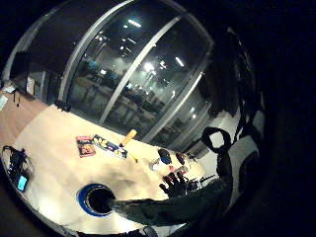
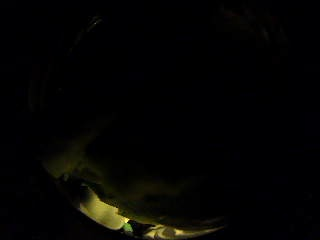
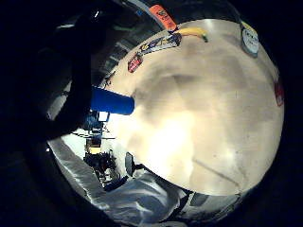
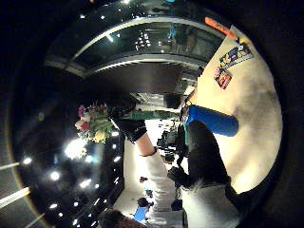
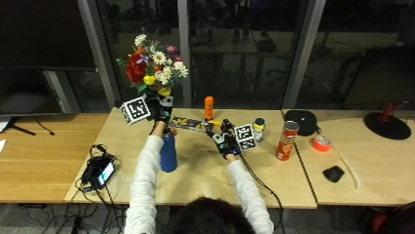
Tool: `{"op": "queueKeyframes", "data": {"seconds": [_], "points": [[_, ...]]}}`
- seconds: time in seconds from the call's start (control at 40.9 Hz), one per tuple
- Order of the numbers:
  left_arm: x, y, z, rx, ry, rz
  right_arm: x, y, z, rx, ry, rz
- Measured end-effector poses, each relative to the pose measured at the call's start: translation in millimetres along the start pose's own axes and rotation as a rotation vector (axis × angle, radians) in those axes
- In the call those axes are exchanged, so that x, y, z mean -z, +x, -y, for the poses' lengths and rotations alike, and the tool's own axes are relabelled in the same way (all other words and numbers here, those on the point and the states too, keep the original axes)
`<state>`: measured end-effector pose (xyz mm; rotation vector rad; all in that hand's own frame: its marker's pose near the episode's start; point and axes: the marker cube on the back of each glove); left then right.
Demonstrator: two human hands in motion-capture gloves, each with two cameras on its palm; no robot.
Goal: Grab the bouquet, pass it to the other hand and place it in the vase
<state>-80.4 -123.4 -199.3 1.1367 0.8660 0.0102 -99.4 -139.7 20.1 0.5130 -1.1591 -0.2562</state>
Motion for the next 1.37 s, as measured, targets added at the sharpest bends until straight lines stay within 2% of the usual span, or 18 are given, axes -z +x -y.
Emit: {"op": "queueKeyframes", "data": {"seconds": [0.049, 0.147, 0.171, 0.245, 0.342, 0.391, 0.465, 0.562, 0.611, 0.709, 0.831, 0.905, 0.978, 1.1, 1.247, 1.369], "points": [[0.4, -7.2, -2.3, 0.024, -0.001, 0.014, 1.2, -1.6, 0.9, 0.058, 0.026, -0.018], [-0.3, -12.5, -6.0, 0.037, -0.003, -0.029, -1.2, 10.7, 6.9, 0.047, 0.083, -0.110], [-1.2, -11.1, -6.4, 0.020, -0.003, -0.077, -1.9, 10.3, 4.8, 0.030, 0.066, -0.098], [-2.9, -9.7, -7.0, -0.040, -0.003, -0.187, -3.9, -10.2, -16.2, -0.104, -0.095, 0.046], [-0.6, -42.3, -15.4, 0.047, -0.021, -0.007, -7.5, -7.9, -20.5, -0.082, -0.122, 0.082], [0.8, -54.3, -22.8, 0.084, -0.058, 0.032, -7.1, -7.4, -23.7, -0.145, -0.132, 0.066], [7.4, -70.4, -42.7, 0.156, -0.211, 0.061, -5.6, -1.8, -28.3, -0.236, -0.131, -0.013], [29.3, -102.3, -88.8, 0.316, -0.558, 0.164, -4.7, 12.3, -32.1, -0.266, -0.139, -0.072], [45.0, -122.1, -113.9, 0.364, -0.688, 0.237, -4.8, 18.8, -36.9, -0.297, -0.171, -0.068], [66.6, -153.8, -151.3, 0.414, -0.781, 0.271, -6.0, 31.3, -43.5, -0.365, -0.204, -0.067], [74.9, -169.3, -178.2, 0.435, -0.773, 0.254, -10.3, 43.7, -48.3, -0.353, -0.222, -0.038], [76.1, -172.1, -189.6, 0.423, -0.717, 0.235, -10.4, 55.3, -50.5, -0.306, -0.211, -0.071], [77.7, -173.8, -199.6, 0.395, -0.652, 0.234, -9.0, 68.7, -57.7, -0.337, -0.204, -0.131], [79.3, -167.4, -212.8, 0.362, -0.604, 0.219, -11.1, 100.3, -69.1, -0.325, -0.166, -0.220], [70.6, -155.6, -230.9, 0.359, -0.554, 0.176, -23.0, 121.3, -100.0, -0.404, -0.197, -0.225], [59.5, -153.0, -245.4, 0.305, -0.489, 0.185, -22.1, 147.3, -110.3, -0.394, -0.144, -0.372]]}}
